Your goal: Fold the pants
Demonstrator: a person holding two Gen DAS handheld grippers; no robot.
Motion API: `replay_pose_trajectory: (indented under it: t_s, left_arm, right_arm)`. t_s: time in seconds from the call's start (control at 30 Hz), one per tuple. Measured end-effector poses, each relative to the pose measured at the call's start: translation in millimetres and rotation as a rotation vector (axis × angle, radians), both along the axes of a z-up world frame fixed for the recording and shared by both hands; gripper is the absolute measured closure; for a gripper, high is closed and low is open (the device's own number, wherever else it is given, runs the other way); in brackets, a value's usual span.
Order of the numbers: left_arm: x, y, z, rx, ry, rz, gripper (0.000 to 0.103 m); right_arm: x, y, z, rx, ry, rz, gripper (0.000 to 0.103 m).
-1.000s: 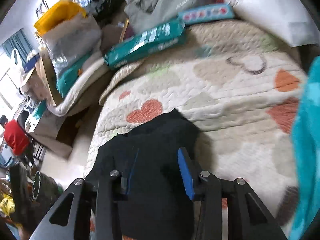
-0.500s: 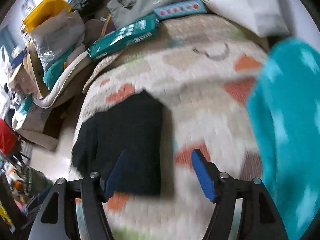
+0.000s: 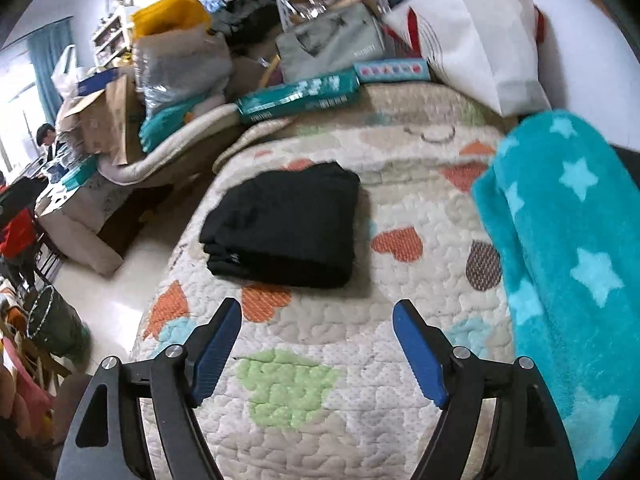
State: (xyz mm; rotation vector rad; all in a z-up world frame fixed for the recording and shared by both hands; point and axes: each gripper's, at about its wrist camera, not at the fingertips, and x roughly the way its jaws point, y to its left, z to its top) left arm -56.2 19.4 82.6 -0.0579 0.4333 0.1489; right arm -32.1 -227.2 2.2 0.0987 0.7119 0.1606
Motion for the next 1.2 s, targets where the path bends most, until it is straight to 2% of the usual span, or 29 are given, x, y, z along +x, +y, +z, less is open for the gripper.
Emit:
replay_pose_trajectory:
  t_s: [0.2, 0.3, 0.47, 0.8, 1.2]
  left_arm:
    - [7, -13, -30, -0.049, 0.179, -0.087, 0.0]
    - [13, -17, -44, -0.047, 0.238, -0.088, 0.0]
    - [13, -26, -57, 0.002, 0.28, -0.084, 0.0]
    - [21, -28, -79, -0.022, 0.374, -0.106, 0.0]
    - [20, -30, -83, -0.02, 0.382, -0.108, 0.0]
  right_arm:
    - [-4, 7, -9, -0.044, 0.011, 0.009, 0.016]
    - [-2, 6, -14, -0.041, 0.029, 0.005, 0.016]
    - [2, 4, -21, -0.031, 0.063, -0.001, 0.016]
    - [7, 9, -31, -0.038, 0.097, 0.01, 0.015]
    - [7, 13, -33, -0.045, 0.104, 0.014, 0.015]
